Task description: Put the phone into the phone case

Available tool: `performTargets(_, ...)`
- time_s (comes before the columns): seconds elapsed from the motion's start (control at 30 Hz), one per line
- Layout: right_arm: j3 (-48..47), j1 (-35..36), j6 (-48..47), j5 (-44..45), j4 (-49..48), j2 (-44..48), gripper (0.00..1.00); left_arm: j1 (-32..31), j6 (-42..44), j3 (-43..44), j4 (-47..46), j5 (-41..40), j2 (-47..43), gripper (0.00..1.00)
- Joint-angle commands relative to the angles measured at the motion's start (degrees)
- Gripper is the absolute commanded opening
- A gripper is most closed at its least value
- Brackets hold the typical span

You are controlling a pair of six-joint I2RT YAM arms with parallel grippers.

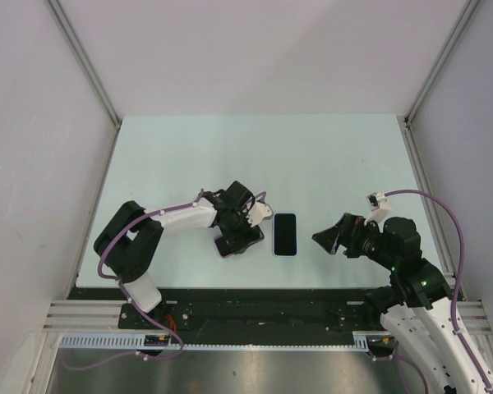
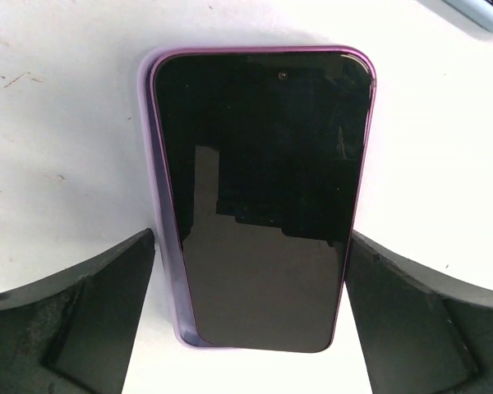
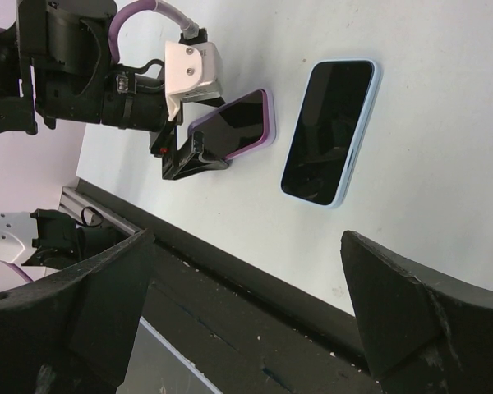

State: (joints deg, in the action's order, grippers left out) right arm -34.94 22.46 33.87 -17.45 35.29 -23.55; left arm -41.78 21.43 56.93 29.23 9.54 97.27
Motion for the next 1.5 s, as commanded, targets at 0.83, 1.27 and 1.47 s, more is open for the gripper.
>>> performTargets(0.83, -0.1, 0.0, 0.5, -4.5, -3.0, 0.3, 1.00, -2.5, -34.4, -11.0, -10.2, 0.7, -3.9, 0.81)
performTargets(1.27, -0.1, 0.1, 1.0, -5.0, -1.8, 2.8, 1.00, -2.1, -39.3, -8.9, -8.2, -5.8, -4.3, 1.00)
performTargets(1.47, -0.1, 0.1, 2.6, -3.0, -0.6, 0.2, 1.00, -1.4, -37.6, -4.4, -4.9, -13.7, -14.2, 1.00)
